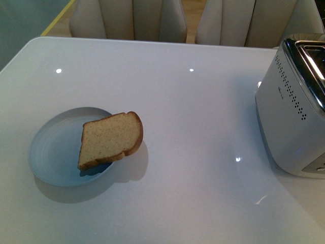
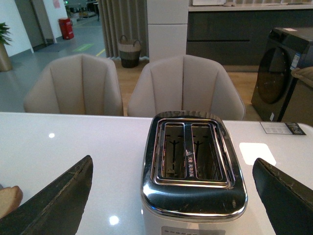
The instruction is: Left arm holds plate, right arm toasts bread
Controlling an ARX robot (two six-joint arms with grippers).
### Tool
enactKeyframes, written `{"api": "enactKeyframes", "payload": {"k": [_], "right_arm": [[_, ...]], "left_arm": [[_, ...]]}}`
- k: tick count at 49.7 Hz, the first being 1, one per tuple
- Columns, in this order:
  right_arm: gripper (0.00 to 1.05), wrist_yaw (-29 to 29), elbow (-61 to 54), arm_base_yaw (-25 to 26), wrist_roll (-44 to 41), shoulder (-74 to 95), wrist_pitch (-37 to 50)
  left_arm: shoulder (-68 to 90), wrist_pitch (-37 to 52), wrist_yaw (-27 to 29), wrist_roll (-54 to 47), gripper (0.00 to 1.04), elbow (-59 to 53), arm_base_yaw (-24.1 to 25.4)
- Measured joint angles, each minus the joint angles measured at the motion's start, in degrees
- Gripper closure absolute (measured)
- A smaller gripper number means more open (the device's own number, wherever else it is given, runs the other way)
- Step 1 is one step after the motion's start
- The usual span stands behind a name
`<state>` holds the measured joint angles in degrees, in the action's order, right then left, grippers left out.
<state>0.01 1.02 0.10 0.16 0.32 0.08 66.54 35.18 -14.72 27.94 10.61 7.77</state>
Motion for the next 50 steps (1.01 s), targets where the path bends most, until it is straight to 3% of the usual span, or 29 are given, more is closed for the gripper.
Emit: {"api": "enactKeyframes", "payload": {"k": [7,17,36,50], "right_arm": [[0.09,0.00,0.00,0.00,0.00,0.00,0.00],[0.09,0.00,0.00,0.00,0.00,0.00,0.00],[0.09,0.00,0.00,0.00,0.00,0.00,0.00],[0.09,0.00,0.00,0.00,0.00,0.00,0.00]], "left_arm": [[23.82,11.74,-0.83,-2.32,0.07,4.70,2.12],[43.10,16.35,-0.37,-4.00,0.07,10.38,3.50],[64.43,17.44,0.61,-7.61,0.07,20.76,0.59],[68.76,14.88,1.53,-8.00,0.07,26.21,-0.50]]}}
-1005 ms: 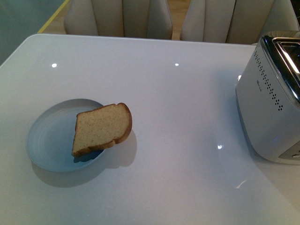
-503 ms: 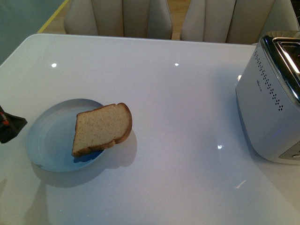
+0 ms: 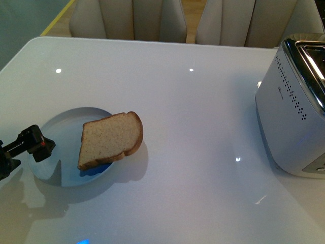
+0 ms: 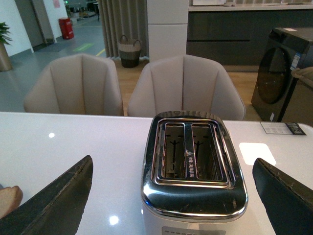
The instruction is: Left arm holds plate, right arm toasts bread
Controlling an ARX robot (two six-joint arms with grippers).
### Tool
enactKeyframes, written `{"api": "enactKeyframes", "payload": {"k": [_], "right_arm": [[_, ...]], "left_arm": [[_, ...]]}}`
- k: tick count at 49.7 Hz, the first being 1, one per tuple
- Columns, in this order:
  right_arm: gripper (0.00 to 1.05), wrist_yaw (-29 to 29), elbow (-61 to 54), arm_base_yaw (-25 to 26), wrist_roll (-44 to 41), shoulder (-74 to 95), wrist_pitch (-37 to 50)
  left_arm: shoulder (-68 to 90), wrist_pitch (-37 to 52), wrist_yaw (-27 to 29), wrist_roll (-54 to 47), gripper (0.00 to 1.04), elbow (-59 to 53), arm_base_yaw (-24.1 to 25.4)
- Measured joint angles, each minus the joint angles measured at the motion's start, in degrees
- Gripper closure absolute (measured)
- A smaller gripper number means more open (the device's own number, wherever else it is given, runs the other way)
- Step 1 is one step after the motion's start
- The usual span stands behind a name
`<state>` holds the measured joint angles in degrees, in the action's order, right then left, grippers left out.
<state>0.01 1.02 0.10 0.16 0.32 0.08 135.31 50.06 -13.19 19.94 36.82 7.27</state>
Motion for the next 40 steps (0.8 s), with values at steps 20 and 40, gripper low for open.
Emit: {"api": "enactKeyframes", "payload": {"k": [20,40], "right_arm": [[0.09,0.00,0.00,0.00,0.00,0.00,0.00],[0.09,0.00,0.00,0.00,0.00,0.00,0.00]], "left_arm": [[1.88,-3.19,1.46,-2.64,0.07,3.80,-2.43],[2.62,-4.57,1.38,0.52,0.74,3.91,-4.50]]}}
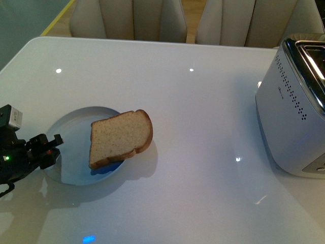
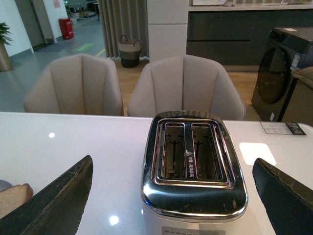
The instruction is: Left arm holds plate, right arm toasts bread
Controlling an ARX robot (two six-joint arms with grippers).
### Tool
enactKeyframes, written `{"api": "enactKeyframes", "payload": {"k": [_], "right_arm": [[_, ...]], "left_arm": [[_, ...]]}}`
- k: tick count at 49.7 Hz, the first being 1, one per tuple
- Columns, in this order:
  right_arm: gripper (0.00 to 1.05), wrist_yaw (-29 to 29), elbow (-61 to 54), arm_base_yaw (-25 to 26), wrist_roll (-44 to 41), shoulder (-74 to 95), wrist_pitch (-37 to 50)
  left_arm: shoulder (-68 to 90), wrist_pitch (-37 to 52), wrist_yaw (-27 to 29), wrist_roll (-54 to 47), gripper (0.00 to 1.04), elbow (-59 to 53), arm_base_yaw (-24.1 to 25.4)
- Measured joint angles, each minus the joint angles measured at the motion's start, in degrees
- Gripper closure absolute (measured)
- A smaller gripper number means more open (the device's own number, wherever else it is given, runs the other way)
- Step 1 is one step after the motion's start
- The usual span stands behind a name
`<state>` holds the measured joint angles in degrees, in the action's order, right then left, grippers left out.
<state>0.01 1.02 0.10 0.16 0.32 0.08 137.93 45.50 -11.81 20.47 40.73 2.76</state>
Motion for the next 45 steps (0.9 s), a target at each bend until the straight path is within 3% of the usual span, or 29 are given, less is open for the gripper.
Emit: {"api": "enactKeyframes", "payload": {"k": [10,32,45], "right_arm": [[0.09,0.00,0.00,0.00,0.00,0.00,0.00],[0.09,0.00,0.00,0.00,0.00,0.00,0.00],[0.09,0.00,0.00,0.00,0.00,0.00,0.00]], "left_arm": [[0.02,2.54,-1.38,5.53,1.02,-2.29,-0.37],[-9.29,12.13,-3.41,18.69,1.02,-14.29,-3.45],[-24.87,2.73,-2.75,22.53,1.02,-18.97,-7.02]]}}
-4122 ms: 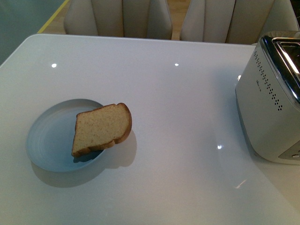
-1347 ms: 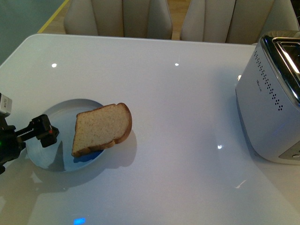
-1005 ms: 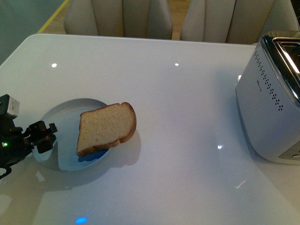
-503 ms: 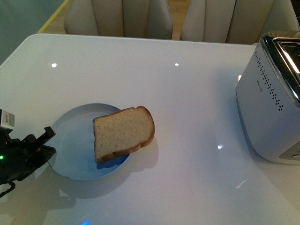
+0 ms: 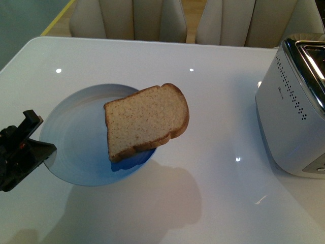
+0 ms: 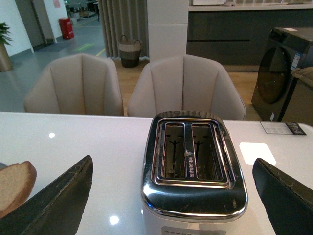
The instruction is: Left arm holds plate, right arm toasts bread
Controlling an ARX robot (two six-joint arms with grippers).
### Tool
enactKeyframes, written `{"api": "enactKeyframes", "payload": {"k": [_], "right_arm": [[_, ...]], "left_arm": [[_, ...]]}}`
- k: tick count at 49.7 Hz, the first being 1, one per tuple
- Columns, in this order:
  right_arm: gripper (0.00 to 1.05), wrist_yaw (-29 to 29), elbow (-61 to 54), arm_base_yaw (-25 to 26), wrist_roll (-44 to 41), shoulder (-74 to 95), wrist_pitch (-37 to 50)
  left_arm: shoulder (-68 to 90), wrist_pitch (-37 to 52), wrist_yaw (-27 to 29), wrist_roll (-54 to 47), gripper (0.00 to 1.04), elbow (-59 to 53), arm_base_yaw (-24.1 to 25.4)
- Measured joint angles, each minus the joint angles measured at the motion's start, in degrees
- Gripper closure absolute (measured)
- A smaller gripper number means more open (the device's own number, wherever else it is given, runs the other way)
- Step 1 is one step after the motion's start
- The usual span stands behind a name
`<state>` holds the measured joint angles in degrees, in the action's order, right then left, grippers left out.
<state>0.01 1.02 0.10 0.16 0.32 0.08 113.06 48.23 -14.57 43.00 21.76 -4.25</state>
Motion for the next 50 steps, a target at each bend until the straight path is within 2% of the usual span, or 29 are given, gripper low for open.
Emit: {"api": "enactKeyframes", "payload": {"k": [11,26,37,50], "right_arm": [[0.09,0.00,0.00,0.00,0.00,0.00,0.00],[0.09,0.00,0.00,0.00,-0.02,0.00,0.00],[0.09,0.00,0.00,0.00,-0.02,0.00,0.00],[0.09,0.00,0.00,0.00,0.00,0.00,0.00]], "left_arm": [[-18.27,-16.06,2.91,0.70,1.02,-0.13,-4.09],[-30.49,-32.17,6.56,0.98,1.02,4.44,-9.86],[-34.62,-40.96,8.90,2.47,1.02,9.81,-16.20],[-34.97,-47.25,11.78,4.31,1.02,16.24,-23.47]]}}
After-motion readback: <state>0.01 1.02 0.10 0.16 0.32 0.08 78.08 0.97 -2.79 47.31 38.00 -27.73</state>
